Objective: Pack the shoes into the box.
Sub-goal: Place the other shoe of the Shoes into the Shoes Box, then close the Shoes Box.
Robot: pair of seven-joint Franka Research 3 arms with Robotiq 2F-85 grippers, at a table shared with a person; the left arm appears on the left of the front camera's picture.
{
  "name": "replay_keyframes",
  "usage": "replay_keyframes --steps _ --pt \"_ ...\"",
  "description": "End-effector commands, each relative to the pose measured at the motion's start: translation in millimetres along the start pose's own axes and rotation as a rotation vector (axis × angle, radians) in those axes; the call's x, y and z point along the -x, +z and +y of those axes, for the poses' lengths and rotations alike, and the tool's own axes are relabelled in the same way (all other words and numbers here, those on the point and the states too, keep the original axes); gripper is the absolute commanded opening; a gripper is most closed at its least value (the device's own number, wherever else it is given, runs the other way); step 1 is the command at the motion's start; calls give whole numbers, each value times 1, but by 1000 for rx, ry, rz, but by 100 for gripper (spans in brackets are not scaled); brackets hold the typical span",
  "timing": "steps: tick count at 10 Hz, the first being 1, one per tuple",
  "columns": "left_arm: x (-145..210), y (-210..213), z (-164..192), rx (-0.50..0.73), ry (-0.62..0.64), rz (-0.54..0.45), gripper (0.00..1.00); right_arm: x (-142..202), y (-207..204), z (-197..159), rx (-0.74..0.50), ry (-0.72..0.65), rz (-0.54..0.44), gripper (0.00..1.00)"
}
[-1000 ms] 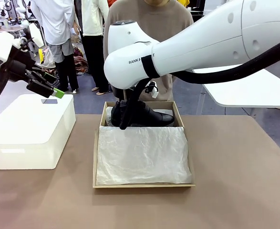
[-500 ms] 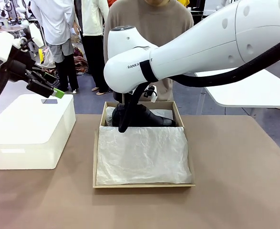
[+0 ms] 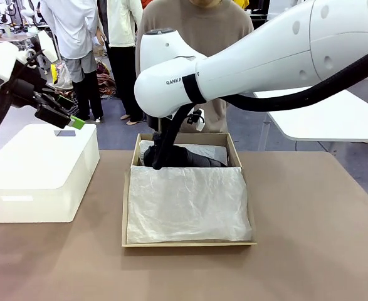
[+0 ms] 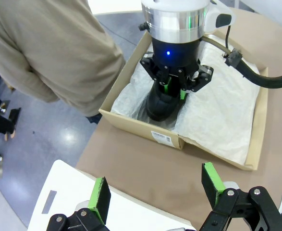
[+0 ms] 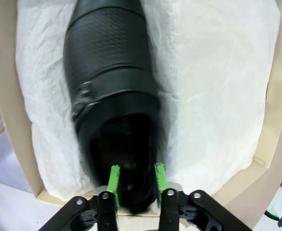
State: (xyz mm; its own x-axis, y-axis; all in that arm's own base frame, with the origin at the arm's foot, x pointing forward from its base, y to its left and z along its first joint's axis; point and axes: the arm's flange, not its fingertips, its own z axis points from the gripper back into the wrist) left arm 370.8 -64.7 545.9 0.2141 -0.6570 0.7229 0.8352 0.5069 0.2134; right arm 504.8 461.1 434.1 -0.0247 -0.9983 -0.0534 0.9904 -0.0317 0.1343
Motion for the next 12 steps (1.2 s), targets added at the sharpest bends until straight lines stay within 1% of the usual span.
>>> replay_keyframes --steps 1,5,6,8,9,12 --pt "2 0 1 10 -11 -11 100 2 23 -2 -15 -38 -2 100" --pt "2 0 1 10 -11 -11 100 0 45 -3 -1 -34 3 100" --pt "2 0 1 10 -11 -11 100 -1 46 -3 4 -33 4 100" --pt "2 0 1 10 -11 -11 100 -2 48 -5 -28 -39 1 100" --pt "2 0 1 10 -11 -11 100 -1 43 0 -13 -6 1 100" --pt "2 0 1 10 -11 -11 100 -1 43 0 -13 -6 1 100"
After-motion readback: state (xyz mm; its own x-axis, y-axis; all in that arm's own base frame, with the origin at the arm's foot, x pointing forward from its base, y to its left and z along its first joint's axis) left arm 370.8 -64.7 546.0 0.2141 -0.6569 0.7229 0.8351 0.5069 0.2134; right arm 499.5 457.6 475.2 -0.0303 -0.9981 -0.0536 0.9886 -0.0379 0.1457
